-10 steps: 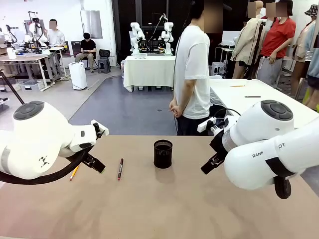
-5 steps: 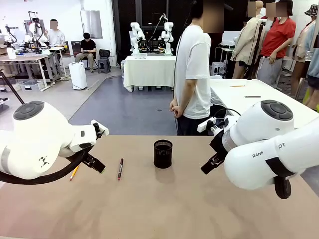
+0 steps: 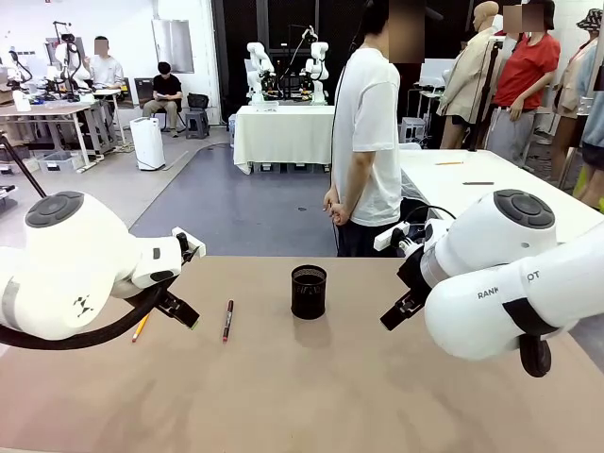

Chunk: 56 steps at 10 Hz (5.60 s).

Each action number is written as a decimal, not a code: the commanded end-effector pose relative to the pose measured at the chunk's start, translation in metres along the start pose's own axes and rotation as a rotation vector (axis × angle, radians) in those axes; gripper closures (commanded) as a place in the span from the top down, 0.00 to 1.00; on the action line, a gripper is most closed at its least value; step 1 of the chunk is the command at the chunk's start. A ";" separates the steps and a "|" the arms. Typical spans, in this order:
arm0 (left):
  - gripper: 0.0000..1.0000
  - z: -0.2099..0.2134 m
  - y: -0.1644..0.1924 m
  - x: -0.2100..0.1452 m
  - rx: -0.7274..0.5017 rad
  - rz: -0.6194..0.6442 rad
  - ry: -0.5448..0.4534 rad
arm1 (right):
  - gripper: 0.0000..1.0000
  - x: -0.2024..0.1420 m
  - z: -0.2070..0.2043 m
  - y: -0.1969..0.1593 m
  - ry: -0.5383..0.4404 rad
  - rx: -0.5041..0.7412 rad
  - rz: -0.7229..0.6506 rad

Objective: Place the pens into the pen holder.
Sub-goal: Pick up a writing instrument from the table and place it into the Pen holder.

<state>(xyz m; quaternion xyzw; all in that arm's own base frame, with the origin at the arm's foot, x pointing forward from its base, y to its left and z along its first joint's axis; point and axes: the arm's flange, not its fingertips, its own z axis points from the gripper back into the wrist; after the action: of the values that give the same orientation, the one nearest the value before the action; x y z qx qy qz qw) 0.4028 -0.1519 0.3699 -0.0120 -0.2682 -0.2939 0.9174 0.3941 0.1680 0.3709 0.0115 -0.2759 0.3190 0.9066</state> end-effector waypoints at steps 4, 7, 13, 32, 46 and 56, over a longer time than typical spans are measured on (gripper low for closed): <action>1.00 0.000 0.000 0.000 0.000 0.000 0.000 | 1.00 0.000 0.000 0.000 0.000 0.000 -0.001; 1.00 0.018 -0.002 0.005 -0.113 -0.024 0.048 | 1.00 0.003 0.009 0.002 0.003 0.130 0.021; 1.00 0.108 0.042 0.026 -0.338 -0.149 -0.192 | 1.00 0.027 0.085 -0.043 -0.083 0.328 0.112; 1.00 0.214 0.135 0.062 -0.306 -0.278 -0.357 | 1.00 0.042 0.201 -0.213 -0.269 0.371 0.148; 1.00 0.072 0.135 0.046 -0.051 -0.080 0.299 | 1.00 0.042 0.201 -0.213 -0.269 0.371 0.148; 1.00 -0.002 0.153 0.047 0.046 0.137 0.418 | 1.00 0.042 0.201 -0.213 -0.269 0.371 0.148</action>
<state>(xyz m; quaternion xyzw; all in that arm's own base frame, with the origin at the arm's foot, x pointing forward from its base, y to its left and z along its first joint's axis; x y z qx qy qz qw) 0.5008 -0.0438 0.4179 0.0272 -0.0958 -0.2690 0.9580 0.4450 -0.0177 0.5940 0.1888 -0.3201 0.4246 0.8256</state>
